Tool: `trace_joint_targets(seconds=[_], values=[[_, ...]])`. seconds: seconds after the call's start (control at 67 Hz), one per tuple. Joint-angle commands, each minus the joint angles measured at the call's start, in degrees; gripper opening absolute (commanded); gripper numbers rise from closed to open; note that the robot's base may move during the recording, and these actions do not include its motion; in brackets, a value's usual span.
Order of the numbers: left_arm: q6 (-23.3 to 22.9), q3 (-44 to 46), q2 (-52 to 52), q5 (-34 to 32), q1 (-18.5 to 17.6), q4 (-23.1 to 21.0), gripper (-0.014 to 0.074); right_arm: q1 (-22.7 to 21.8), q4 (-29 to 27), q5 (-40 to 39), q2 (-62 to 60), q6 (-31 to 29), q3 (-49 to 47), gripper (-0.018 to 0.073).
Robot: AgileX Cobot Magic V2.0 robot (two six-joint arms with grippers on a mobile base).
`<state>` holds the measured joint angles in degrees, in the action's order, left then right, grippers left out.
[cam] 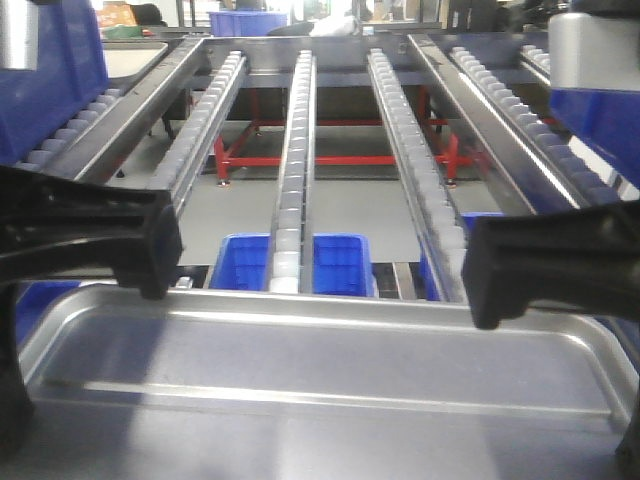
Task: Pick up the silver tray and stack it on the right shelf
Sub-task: 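Hold the silver tray in both grippers while the base drives away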
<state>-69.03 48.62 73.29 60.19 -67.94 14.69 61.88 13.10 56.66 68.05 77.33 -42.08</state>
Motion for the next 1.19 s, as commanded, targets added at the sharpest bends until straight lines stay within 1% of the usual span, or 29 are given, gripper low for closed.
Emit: trace_joint_targets(seconds=[0.0,0.925,1.179], values=[[-0.44,1.42,-1.25,3.17,-0.28,1.95,-0.0100,0.01,1.75,3.51,-1.29,0.00,-1.33,0.0070],[-0.44,1.42,-1.25,3.17,-0.28,1.95,-0.0100,0.01,1.75,4.86,-1.29,0.00,-1.33,0.0070],[-0.44,1.42,-1.25,3.17,-0.28,1.95,-0.0100,0.01,1.75,7.40,-1.29,0.00,-1.33,0.0070]])
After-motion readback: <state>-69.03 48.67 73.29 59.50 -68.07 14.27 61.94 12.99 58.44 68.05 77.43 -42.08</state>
